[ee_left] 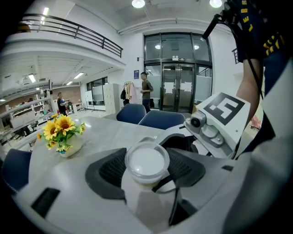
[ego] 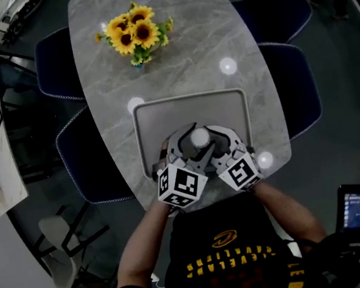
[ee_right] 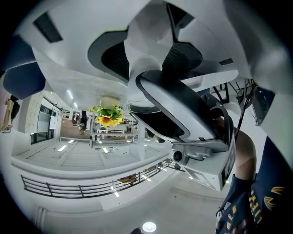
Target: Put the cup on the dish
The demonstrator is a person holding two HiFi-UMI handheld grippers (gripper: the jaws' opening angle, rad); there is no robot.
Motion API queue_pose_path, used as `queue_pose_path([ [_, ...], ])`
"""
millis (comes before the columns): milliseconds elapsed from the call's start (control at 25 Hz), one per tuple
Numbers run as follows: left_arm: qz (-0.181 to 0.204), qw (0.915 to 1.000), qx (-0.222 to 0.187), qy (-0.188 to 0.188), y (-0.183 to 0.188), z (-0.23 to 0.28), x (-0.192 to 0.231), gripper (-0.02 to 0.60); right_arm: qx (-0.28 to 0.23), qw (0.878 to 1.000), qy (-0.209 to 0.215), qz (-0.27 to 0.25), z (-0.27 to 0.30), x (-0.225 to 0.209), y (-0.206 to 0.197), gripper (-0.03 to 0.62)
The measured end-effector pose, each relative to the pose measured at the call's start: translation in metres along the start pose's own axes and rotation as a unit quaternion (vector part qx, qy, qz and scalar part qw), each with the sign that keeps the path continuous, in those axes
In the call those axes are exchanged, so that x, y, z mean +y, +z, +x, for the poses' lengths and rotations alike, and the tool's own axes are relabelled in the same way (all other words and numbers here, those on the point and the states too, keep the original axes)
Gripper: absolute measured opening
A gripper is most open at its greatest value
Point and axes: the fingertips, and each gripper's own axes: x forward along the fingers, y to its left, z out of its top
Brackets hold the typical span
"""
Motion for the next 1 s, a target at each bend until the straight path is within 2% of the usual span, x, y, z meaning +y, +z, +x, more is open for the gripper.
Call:
queue_pose_path([
  [280, -0.006, 0.9996, 0.025, 0.006, -0.02, 0.017, 0.01, 0.272, 0.009, 1.0, 0.004, 0.002, 0.018, -0.007, -0.019, 0.233],
  [1000, -0.008, 0.9991, 0.042, 0.003, -0.031, 0.026, 0.011, 0.272, 0.038, 0.999, 0.007, 0.012, 0.024, -0.008, -0.032, 0.233],
])
